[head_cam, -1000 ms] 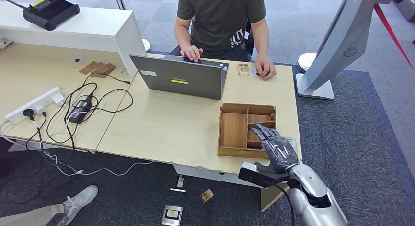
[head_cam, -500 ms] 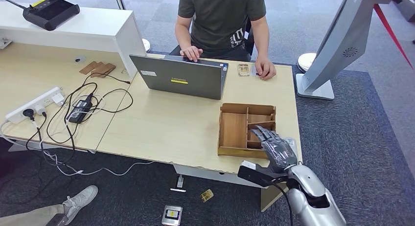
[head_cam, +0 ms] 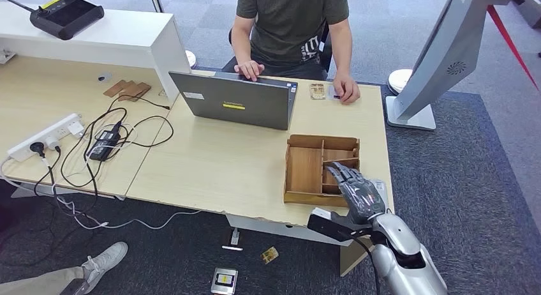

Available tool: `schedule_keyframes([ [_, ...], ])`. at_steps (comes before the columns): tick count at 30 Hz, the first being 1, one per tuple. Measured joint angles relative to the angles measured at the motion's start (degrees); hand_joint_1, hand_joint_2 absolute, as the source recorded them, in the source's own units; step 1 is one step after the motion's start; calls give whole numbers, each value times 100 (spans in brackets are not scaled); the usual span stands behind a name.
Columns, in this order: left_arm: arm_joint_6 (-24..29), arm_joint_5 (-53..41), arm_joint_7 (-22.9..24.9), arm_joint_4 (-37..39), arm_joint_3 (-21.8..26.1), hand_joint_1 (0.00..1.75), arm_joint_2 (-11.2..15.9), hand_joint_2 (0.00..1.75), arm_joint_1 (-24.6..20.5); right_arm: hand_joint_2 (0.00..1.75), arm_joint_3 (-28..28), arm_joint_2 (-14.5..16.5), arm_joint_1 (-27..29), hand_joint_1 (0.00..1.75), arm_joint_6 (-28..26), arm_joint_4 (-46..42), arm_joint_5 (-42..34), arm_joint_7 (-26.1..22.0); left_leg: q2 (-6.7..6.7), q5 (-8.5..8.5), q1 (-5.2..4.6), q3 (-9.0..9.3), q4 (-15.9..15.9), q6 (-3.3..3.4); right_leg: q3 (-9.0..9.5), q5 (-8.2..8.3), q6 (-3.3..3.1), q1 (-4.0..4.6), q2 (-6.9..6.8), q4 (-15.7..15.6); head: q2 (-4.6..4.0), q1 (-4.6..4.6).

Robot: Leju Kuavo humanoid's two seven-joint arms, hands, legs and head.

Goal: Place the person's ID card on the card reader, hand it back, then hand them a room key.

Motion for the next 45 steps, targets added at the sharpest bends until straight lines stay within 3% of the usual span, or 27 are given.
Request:
schedule_keyframes([
  [17, 11, -80, 13, 0, -2, 0, -2, 175, -76, 175, 2, 209, -188, 0, -251, 508, 19, -118, 0, 0, 0, 0, 0, 0, 0, 0, 0, 0, 0, 0, 0, 0],
  [45, 15, -128, 31, 0, -1, 0, -2, 175, -92, 175, -13, 178, -238, 0, -300, 682, 42, -105, 1, 0, 0, 1, 0, 0, 0, 0, 0, 0, 0, 0, 0, 0],
])
